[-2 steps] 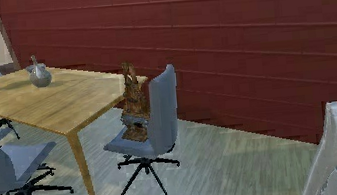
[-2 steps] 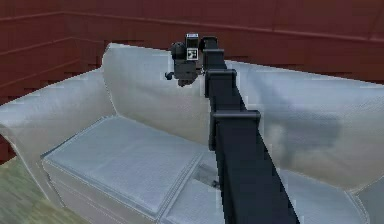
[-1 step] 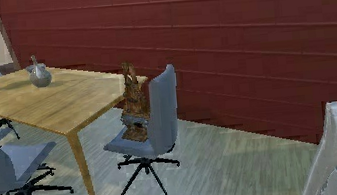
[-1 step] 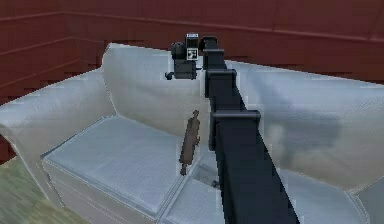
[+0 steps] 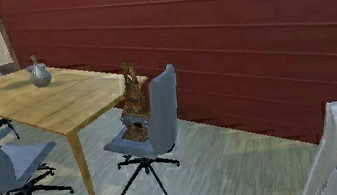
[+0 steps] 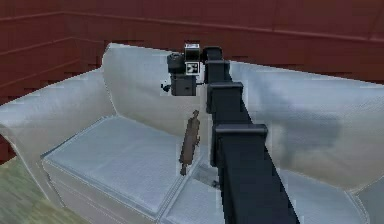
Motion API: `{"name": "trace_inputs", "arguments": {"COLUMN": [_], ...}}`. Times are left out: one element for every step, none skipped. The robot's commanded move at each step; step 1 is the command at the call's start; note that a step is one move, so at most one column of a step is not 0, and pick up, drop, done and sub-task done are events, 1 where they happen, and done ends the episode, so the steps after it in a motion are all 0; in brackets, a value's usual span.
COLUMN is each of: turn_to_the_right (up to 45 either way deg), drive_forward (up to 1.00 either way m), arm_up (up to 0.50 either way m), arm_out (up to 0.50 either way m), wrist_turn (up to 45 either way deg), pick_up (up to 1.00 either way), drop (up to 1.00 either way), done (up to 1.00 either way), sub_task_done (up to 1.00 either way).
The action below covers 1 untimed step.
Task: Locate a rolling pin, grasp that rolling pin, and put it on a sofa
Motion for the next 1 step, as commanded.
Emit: {"name": "trace_inputs", "arguments": {"turn_to_the_right": [0.0], "drive_forward": [0.00], "arm_up": [0.00], "arm_out": [0.00], "wrist_turn": [0.0], "pick_up": [0.00], "drop": [0.00], "done": [1.00], "sub_task_done": [0.00]}}
